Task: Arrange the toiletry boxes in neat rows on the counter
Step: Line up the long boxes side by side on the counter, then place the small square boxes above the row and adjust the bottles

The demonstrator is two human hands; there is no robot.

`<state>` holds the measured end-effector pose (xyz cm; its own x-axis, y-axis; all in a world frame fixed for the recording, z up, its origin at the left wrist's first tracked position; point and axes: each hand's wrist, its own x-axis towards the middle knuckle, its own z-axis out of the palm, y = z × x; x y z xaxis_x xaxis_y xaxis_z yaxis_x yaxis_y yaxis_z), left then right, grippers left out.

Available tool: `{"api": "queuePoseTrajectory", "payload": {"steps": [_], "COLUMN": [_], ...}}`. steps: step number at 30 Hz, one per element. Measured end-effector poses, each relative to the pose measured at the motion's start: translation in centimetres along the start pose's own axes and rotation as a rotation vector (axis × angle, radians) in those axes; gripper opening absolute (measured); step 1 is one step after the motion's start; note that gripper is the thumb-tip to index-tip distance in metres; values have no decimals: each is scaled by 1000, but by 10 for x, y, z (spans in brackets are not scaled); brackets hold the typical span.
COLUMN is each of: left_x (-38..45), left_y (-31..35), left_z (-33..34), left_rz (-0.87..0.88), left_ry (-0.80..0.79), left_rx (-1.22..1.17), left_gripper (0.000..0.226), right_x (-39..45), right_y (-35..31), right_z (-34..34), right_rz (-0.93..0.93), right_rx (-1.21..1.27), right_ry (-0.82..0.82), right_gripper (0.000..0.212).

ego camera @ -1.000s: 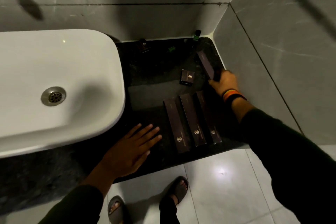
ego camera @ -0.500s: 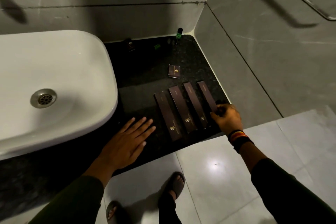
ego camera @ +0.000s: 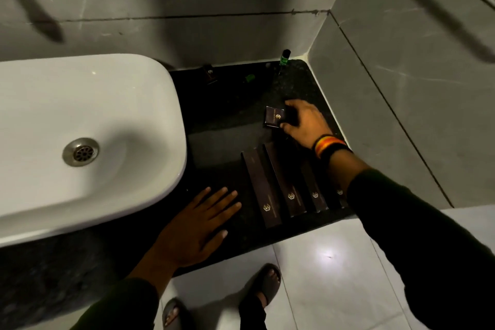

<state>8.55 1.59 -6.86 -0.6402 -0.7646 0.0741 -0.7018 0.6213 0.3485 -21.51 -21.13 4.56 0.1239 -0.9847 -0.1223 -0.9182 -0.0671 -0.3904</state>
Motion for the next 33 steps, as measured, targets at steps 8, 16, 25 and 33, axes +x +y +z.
{"api": "queuePoseTrajectory", "payload": {"steps": [8, 16, 25, 33], "left_x": [2, 3, 3, 3], "left_y": [3, 2, 3, 3], "left_z": [-3, -4, -4, -4], "left_rz": [-25, -21, -27, -34], "left_ry": [-4, -4, -9, -22], "left_rx": [33, -3, -8, -11], "left_gripper": [72, 71, 69, 70], "right_x": [56, 44, 26, 24], "right_y": [-37, -56, -78, -82], "right_z": [19, 31, 50, 44], "right_rz": [-42, -89, -130, -225], "right_rx": [-241, -62, -60, -62], "right_ry": [-222, -275, -206, -342], "right_gripper": [58, 98, 72, 90]}}
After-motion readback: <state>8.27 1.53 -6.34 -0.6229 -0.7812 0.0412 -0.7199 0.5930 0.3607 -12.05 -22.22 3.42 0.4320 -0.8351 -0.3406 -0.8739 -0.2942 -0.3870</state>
